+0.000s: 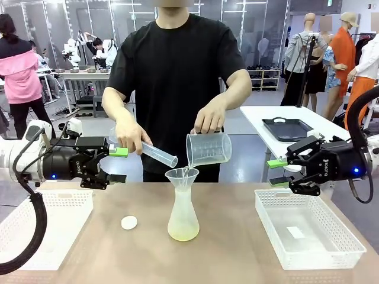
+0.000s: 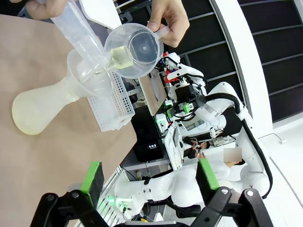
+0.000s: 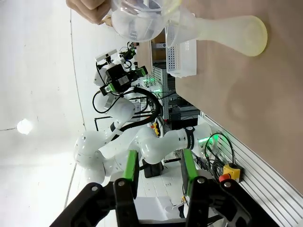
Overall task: Prepare the solutions needed for the experiment.
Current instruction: Once the solution is in the Big flask , pick up the Plastic Funnel and place it back into the right Organizing basket.
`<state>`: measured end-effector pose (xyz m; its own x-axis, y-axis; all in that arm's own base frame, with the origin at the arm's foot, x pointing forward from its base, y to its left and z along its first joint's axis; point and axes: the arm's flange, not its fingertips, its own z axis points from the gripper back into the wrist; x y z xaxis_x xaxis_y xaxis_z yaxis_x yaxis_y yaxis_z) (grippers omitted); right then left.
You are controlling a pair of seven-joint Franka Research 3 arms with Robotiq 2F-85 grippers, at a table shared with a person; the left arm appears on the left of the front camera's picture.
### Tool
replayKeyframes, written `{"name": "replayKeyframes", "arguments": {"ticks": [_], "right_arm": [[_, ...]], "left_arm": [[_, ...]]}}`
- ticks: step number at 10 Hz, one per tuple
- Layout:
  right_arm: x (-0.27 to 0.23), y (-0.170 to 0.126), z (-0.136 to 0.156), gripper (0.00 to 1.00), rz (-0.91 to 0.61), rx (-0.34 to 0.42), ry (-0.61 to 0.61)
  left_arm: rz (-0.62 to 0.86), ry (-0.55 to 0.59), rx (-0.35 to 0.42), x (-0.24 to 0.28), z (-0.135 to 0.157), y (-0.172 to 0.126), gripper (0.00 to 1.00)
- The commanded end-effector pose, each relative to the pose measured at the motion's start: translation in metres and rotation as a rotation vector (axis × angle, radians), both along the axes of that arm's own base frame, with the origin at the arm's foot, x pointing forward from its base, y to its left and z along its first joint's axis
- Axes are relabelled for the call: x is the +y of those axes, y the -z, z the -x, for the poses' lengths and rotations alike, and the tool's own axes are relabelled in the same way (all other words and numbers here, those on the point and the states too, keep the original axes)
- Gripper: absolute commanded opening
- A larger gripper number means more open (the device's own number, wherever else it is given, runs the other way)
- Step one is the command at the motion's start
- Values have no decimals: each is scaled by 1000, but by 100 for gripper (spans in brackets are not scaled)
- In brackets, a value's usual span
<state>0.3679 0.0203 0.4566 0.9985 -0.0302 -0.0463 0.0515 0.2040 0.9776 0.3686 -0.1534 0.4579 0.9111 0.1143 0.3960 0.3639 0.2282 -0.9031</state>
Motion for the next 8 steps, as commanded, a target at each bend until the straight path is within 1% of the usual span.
{"name": "replayKeyframes", "arguments": {"ticks": [1, 8], "right_arm": [[-1, -2, -1, 47, 1, -10, -12], [-1, -2, -1, 47, 1, -10, -12]], "left_arm": [[27, -6, 14, -3, 2, -1, 100], [27, -6, 14, -3, 2, -1, 100]]}}
